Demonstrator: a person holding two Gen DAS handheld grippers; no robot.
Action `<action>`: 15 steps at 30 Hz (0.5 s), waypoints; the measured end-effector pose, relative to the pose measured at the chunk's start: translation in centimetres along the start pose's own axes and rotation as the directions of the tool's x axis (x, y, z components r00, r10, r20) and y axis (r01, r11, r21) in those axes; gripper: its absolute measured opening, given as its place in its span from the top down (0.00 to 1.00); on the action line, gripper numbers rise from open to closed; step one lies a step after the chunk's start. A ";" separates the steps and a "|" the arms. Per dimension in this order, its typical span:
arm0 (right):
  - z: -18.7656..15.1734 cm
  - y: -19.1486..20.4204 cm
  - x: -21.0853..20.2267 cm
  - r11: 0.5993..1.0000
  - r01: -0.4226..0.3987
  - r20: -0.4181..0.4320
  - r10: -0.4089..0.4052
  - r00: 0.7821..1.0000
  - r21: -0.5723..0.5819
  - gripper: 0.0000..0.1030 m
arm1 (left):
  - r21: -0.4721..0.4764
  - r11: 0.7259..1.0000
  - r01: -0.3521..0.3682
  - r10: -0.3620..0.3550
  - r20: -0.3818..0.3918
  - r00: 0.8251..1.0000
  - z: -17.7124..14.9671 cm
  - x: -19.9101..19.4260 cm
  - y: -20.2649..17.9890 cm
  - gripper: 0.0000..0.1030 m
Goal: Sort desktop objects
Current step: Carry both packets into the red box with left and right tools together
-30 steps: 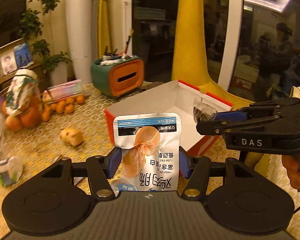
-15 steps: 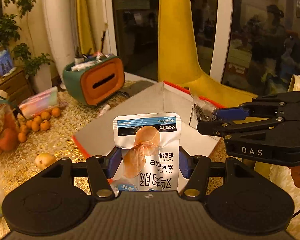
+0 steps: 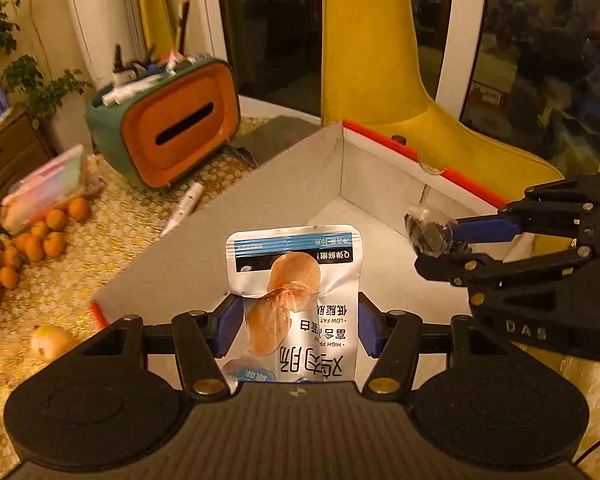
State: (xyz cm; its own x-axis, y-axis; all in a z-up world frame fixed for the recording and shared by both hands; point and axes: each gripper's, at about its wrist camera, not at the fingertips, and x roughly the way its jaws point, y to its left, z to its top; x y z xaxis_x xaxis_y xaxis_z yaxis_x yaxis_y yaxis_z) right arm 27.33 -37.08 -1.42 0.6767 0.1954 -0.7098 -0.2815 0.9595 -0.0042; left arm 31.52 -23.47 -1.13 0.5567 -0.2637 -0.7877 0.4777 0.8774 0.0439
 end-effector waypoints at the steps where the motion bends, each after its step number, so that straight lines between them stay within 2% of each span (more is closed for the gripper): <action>1: 0.0 -0.1 0.5 1.000 -0.003 -0.014 0.003 1.000 -0.008 0.69 | 0.007 1.000 0.002 -0.002 -0.015 1.000 0.2 0.6 -0.1 0.44; 8: 0.6 -1.0 4.3 0.999 -0.039 -0.140 0.034 0.990 -0.035 0.69 | 0.041 0.999 -0.001 0.005 -0.102 0.995 1.1 4.6 -0.5 0.44; 12: 0.3 -0.9 5.9 0.996 -0.058 -0.193 0.043 0.980 -0.071 0.69 | 0.035 0.999 -0.006 0.011 -0.155 0.988 1.1 6.6 0.0 0.44; 15: 0.0 -1.0 6.9 0.994 -0.064 -0.234 0.041 0.971 -0.093 0.69 | 0.004 1.000 0.012 -0.010 -0.206 0.978 1.3 7.8 0.5 0.44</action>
State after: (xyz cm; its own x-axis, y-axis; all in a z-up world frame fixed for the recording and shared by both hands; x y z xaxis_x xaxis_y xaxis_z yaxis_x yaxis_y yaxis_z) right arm 32.31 -36.65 -6.33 0.4862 0.1817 -0.8547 -0.3863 0.9221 -0.0237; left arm 36.96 -25.62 -6.50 0.3997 -0.1846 -0.8979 0.4868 0.8727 0.0372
